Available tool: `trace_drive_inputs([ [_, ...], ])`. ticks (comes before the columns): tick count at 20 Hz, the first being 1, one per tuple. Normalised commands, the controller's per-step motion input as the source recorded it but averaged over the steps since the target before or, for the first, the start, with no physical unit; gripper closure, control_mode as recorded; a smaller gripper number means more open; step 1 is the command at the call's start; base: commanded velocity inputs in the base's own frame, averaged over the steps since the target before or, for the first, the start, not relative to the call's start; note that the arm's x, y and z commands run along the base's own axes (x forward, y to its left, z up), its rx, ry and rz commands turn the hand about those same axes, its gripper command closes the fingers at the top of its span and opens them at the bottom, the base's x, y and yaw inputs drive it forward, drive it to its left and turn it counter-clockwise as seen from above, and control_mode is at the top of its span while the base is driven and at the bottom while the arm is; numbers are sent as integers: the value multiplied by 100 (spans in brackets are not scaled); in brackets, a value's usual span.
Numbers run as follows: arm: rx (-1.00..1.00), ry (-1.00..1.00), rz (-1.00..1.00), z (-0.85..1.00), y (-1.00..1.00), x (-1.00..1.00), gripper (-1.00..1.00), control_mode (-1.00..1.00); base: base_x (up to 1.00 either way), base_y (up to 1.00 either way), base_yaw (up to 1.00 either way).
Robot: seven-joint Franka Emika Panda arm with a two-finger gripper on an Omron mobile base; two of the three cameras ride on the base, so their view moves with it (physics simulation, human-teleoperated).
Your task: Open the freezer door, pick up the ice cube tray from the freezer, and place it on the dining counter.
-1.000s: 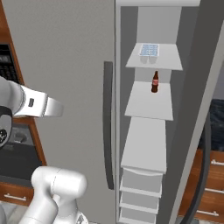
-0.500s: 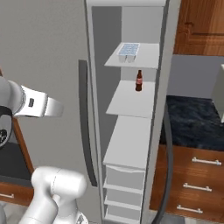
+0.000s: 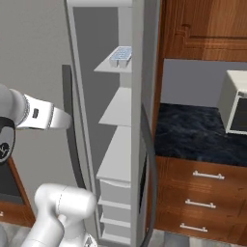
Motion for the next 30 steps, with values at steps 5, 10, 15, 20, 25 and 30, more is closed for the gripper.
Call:
trace_drive_inputs([
  [5, 0, 0, 0, 0, 0, 0, -100, 100, 14, -33, 0],
  [10, 0, 0, 0, 0, 0, 0, -100, 100, 37, -14, -8],
  [15, 0, 0, 0, 0, 0, 0, -100, 100, 49, -14, -8],
  [20, 0, 0, 0, 0, 0, 0, -100, 100, 49, -19, -7],
  [25, 0, 0, 0, 0, 0, 0, -100, 100, 63, -16, -8],
  [30, 0, 0, 0, 0, 0, 0, -100, 100, 77, -7, -10],
])
